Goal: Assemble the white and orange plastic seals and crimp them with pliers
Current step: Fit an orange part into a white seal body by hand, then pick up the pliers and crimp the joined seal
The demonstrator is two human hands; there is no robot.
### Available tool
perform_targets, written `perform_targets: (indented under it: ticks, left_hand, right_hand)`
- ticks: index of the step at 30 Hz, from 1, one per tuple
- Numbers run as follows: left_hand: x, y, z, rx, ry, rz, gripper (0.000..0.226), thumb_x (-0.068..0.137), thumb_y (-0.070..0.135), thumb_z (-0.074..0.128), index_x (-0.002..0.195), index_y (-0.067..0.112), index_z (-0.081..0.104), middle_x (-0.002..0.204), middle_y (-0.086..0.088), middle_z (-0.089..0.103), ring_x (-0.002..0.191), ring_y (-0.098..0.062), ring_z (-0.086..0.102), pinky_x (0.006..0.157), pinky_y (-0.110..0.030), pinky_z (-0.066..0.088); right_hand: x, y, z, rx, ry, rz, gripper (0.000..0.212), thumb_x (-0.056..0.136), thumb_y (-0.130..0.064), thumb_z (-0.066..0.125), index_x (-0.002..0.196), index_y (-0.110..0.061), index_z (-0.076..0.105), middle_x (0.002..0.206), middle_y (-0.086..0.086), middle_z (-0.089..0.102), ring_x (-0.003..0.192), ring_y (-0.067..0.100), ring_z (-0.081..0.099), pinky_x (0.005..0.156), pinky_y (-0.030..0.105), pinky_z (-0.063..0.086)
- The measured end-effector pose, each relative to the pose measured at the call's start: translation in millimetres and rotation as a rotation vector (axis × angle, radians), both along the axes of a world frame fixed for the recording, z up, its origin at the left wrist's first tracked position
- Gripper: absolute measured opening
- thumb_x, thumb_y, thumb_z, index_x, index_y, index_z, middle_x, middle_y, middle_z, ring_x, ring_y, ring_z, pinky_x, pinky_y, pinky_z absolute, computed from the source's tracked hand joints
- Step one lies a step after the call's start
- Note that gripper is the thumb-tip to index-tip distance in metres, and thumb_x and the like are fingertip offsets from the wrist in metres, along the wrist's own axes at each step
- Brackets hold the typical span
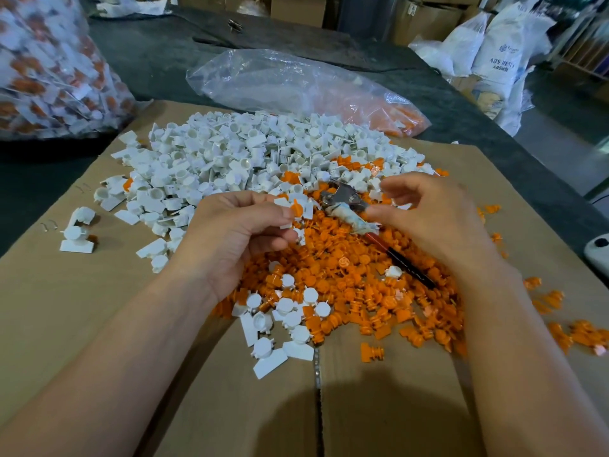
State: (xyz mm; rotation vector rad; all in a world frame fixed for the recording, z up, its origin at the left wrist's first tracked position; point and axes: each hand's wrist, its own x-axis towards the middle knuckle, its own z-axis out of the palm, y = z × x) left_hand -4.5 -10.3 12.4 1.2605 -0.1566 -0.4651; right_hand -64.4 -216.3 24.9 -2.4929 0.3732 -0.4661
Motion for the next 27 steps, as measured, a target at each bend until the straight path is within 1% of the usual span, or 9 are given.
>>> perform_targets:
  ticks: [3,5,10,13,16,18,22,25,27]
  left_hand:
    - [0.6,-0.2,-0.8,-0.001,0.005,0.005,0.011,0.068,-0.004,0.065,0.069,0.002,0.056,0.040,0.000,0.055,0.042,-0.011,0.061,0.038,-0.013,0.045]
    - [1.3,-0.2,-1.2,-0.006,0.003,0.007,0.012,0.071,-0.005,0.064,0.067,0.002,0.055,0.039,0.000,0.054,0.042,-0.011,0.061,0.038,-0.013,0.045]
    - [2.5,0.1,-2.7,-0.020,0.003,0.003,0.012,0.071,-0.005,0.064,0.066,0.002,0.056,0.039,0.001,0.054,0.043,-0.011,0.062,0.039,-0.013,0.045]
    - [2.5,-0.2,-3.3,-0.026,0.003,0.000,0.011,0.067,-0.003,0.066,0.066,0.002,0.056,0.040,0.001,0.054,0.043,-0.011,0.062,0.038,-0.013,0.045]
    - [2.5,-0.5,-3.7,-0.026,-0.006,0.003,0.012,0.065,-0.002,0.066,0.062,0.004,0.056,0.040,0.000,0.054,0.043,-0.012,0.062,0.038,-0.013,0.045]
    - [2.7,-0.5,-3.8,-0.034,-0.009,0.003,0.010,0.057,0.002,0.068,0.056,0.007,0.058,0.041,-0.001,0.055,0.044,-0.012,0.062,0.038,-0.013,0.045]
    - [3.1,0.0,-4.1,-0.060,-0.017,-0.004,0.011,0.051,0.007,0.068,0.051,0.009,0.058,0.042,0.000,0.055,0.045,-0.012,0.063,0.039,-0.014,0.046]
    - [4.7,-0.5,-5.8,-0.090,-0.007,0.010,0.020,0.058,0.001,0.069,0.045,0.014,0.061,0.046,-0.001,0.059,0.046,-0.012,0.062,0.040,-0.014,0.046]
    - [5.2,-1.9,-6.5,-0.108,-0.011,0.040,0.020,0.067,-0.003,0.067,0.053,0.010,0.061,0.049,-0.002,0.061,0.046,-0.012,0.062,0.041,-0.015,0.047]
  right_hand:
    - [-1.4,-9.7,1.3,-0.111,0.301,-0.028,0.074,0.067,-0.049,0.072,0.132,-0.022,0.047,0.133,-0.001,0.050,0.119,0.015,0.047,0.093,0.029,0.036]
    - [-1.5,-6.5,0.4,-0.193,0.449,-0.005,0.089,0.066,-0.056,0.069,0.140,-0.022,0.035,0.143,0.002,0.039,0.129,0.021,0.037,0.099,0.033,0.032]
    - [1.2,-5.0,-3.6,-0.325,0.546,-0.023,0.095,0.065,-0.059,0.069,0.142,-0.021,0.028,0.145,0.006,0.034,0.132,0.024,0.031,0.103,0.039,0.031]
    - [3.0,-5.2,-4.2,-0.312,0.549,-0.065,0.091,0.064,-0.060,0.069,0.138,-0.020,0.037,0.137,0.007,0.040,0.125,0.025,0.037,0.097,0.037,0.035]
    - [5.5,-0.5,-6.6,-0.352,0.487,-0.101,0.072,0.063,-0.055,0.071,0.123,-0.020,0.051,0.111,0.003,0.048,0.104,0.021,0.044,0.078,0.032,0.039]
    - [6.9,2.4,-8.0,-0.391,0.402,-0.118,0.059,0.064,-0.049,0.070,0.112,-0.018,0.057,0.098,0.000,0.046,0.092,0.017,0.043,0.068,0.029,0.034]
    - [2.4,1.2,-1.7,-0.387,0.273,-0.126,0.044,0.065,-0.041,0.069,0.102,-0.018,0.063,0.091,-0.001,0.053,0.084,0.015,0.045,0.058,0.028,0.032]
    - [-4.4,1.2,8.0,-0.261,0.209,-0.125,0.044,0.064,-0.035,0.068,0.105,-0.019,0.064,0.086,-0.003,0.056,0.079,0.014,0.050,0.061,0.027,0.038]
    - [-7.2,2.5,11.8,-0.217,0.157,-0.130,0.046,0.066,-0.029,0.068,0.111,-0.019,0.062,0.087,-0.004,0.054,0.080,0.014,0.051,0.066,0.027,0.038]
